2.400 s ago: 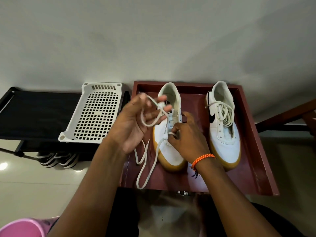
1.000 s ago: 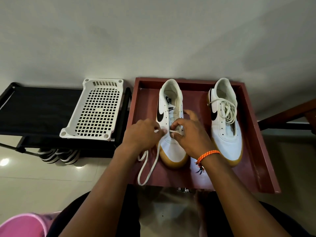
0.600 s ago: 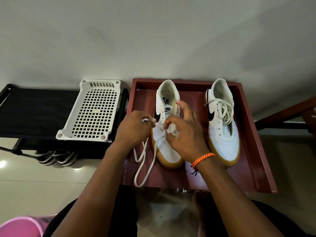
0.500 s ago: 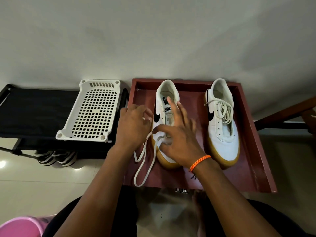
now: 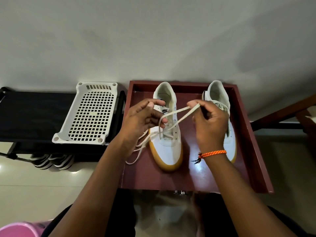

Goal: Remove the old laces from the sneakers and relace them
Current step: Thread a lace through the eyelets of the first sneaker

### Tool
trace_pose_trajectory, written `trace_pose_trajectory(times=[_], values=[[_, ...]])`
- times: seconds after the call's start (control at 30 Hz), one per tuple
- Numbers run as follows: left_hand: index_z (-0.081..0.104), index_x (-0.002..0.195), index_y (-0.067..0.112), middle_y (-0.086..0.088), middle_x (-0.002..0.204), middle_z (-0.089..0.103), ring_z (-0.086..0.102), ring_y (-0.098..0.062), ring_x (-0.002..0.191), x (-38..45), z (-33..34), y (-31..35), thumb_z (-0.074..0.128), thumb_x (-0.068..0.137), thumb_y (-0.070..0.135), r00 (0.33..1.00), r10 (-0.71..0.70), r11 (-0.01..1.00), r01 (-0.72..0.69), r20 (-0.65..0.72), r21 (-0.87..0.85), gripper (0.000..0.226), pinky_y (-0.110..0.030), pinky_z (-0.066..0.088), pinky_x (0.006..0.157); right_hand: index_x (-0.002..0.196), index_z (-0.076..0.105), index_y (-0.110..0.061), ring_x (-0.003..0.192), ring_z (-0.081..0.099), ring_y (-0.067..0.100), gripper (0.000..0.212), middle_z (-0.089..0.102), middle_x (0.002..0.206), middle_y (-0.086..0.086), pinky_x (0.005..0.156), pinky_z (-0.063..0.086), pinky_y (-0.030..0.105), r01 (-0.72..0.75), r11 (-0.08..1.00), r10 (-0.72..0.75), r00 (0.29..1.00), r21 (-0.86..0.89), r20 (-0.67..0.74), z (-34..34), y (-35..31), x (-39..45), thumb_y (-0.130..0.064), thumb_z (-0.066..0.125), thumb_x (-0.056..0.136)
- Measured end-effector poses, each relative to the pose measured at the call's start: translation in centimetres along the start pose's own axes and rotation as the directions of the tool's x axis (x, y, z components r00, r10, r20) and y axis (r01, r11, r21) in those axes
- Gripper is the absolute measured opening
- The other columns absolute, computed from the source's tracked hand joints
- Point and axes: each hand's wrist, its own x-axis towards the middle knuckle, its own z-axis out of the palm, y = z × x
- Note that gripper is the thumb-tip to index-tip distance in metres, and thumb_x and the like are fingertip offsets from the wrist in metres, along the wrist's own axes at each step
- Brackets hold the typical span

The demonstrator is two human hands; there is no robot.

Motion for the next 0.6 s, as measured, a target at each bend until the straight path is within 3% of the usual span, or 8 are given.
trace_pose_trajectory(times=[0.07,0.17,0.27,0.3,0.37,0.43,0.5,0.6], values=[[0.063,0.133,0.001,-0.024,0.092,0.071,0.069,-0.032,0.080,-0.1,-0.1,0.4,0.040,0.114,0.026,1.000,-0.004,0.996,0.002,-0.018,-0.091,0.038,-0.030,0.057,0.075,0.097,0.081,-0.004,0.059,0.058,0.014,0.009,0.066,0.067,0.002,0.062,0.048,0.029,-0.088,0.986,0.102,0.991,0.143,-0.091,-0.7,0.3,0.7,-0.011,0.075,0.096],[0.063,0.130,0.005,-0.017,0.084,0.068,0.065,-0.029,0.073,-0.2,-0.7,1.3,0.038,0.113,0.027,0.998,0.024,0.960,-0.041,-0.065,-0.276,0.038,-0.036,0.058,0.076,0.101,0.080,0.001,0.066,0.060,0.021,0.018,0.067,0.074,0.011,0.065,0.050,0.034,-0.143,0.932,0.207,0.964,0.334,-0.165,-1.5,0.8,1.6,-0.015,0.078,0.094],[0.069,0.119,0.010,-0.008,0.064,0.055,0.053,-0.021,0.054,-0.2,-1.6,1.7,0.045,0.110,0.030,0.968,-0.056,0.933,-0.037,-0.246,-0.359,0.033,-0.036,0.054,0.065,0.102,0.079,0.003,0.070,0.060,0.022,0.022,0.067,0.079,0.013,0.066,0.053,0.034,-0.192,0.879,0.295,0.938,0.436,-0.181,-2.0,1.1,2.2,-0.018,0.077,0.095],[0.073,0.112,0.010,-0.005,0.056,0.048,0.047,-0.019,0.046,-0.1,-1.9,1.4,0.048,0.109,0.029,0.933,-0.095,0.957,-0.010,-0.347,-0.288,0.031,-0.037,0.052,0.063,0.102,0.078,0.004,0.070,0.059,0.019,0.021,0.067,0.080,0.011,0.066,0.053,0.031,-0.214,0.855,0.330,0.927,0.473,-0.179,-2.1,1.1,2.2,-0.016,0.076,0.095],[0.078,0.098,0.014,0.003,0.049,0.047,0.044,-0.016,0.039,0.3,-2.6,0.3,0.051,0.106,0.024,0.837,-0.076,0.991,0.124,-0.542,0.052,0.029,-0.043,0.056,0.061,0.100,0.077,0.003,0.070,0.058,0.015,0.016,0.066,0.081,0.010,0.067,0.053,0.028,-0.254,0.801,0.386,0.911,0.542,-0.144,-2.1,0.9,2.1,-0.013,0.074,0.097],[0.079,0.091,0.024,0.010,0.060,0.065,0.063,-0.018,0.051,0.4,-2.8,-0.8,0.054,0.099,0.025,0.793,0.074,0.848,0.269,-0.604,0.457,0.026,-0.049,0.062,0.071,0.096,0.077,0.000,0.070,0.060,0.012,0.009,0.070,0.086,0.009,0.068,0.053,0.025,-0.306,0.761,0.409,0.911,0.572,-0.057,-1.5,0.6,1.9,-0.007,0.072,0.097],[0.077,0.092,0.028,0.011,0.077,0.075,0.071,-0.011,0.071,0.4,-2.1,-1.2,0.054,0.096,0.026,0.828,0.211,0.728,0.221,-0.519,0.649,0.024,-0.040,0.061,0.078,0.095,0.076,0.001,0.069,0.062,0.011,0.007,0.073,0.089,0.008,0.067,0.054,0.023,-0.373,0.758,0.393,0.916,0.535,0.082,-0.8,0.2,1.3,-0.001,0.069,0.097],[0.076,0.109,0.017,0.008,0.097,0.077,0.069,-0.002,0.082,0.4,0.5,-1.0,0.054,0.107,0.009,0.945,0.253,0.832,-0.103,-0.208,0.545,0.024,-0.024,0.054,0.076,0.098,0.078,0.002,0.064,0.062,0.017,0.010,0.069,0.081,0.013,0.065,0.056,0.027,-0.386,0.856,0.284,0.907,0.344,0.311,0.3,-0.4,0.1,-0.005,0.070,0.097]])
